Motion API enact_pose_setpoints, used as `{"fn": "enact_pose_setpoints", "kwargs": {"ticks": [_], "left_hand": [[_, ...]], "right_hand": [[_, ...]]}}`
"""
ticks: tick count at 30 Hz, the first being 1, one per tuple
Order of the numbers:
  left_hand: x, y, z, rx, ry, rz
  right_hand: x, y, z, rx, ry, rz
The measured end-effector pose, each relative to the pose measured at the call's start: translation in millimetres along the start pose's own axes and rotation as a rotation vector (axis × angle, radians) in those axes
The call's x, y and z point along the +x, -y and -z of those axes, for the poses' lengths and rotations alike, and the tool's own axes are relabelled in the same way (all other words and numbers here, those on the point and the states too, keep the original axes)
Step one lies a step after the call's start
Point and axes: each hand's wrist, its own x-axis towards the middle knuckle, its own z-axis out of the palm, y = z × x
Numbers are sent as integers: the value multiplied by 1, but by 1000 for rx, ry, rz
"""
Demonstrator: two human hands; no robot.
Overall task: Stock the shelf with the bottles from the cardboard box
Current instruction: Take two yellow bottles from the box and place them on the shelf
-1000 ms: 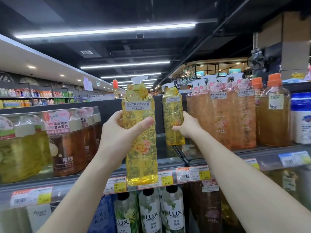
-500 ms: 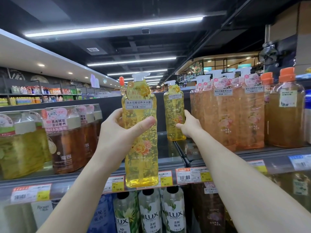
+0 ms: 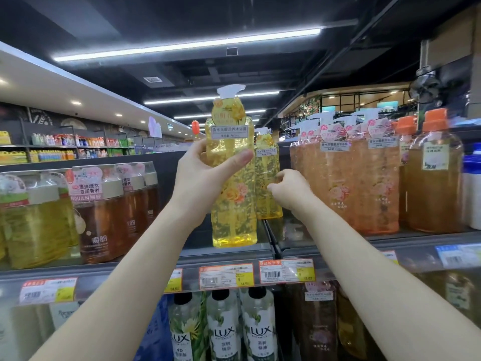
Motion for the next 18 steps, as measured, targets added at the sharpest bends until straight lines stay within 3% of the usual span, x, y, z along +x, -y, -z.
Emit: {"fn": "enact_pose_setpoints", "kwargs": {"ticks": [3,6,9,18], "left_hand": [[14,11,-19,-13,10,13],[28,27,-41,-25,7,50],[40,43,-62,-68,6,88],[42,63,-100,-52,96,142]], "right_hand": [[-20,3,21,276,2,94],[-38,2,34,497,174,171],[-44,-9,33,335,224,219],[-47,-28,6,155,10,124]]}}
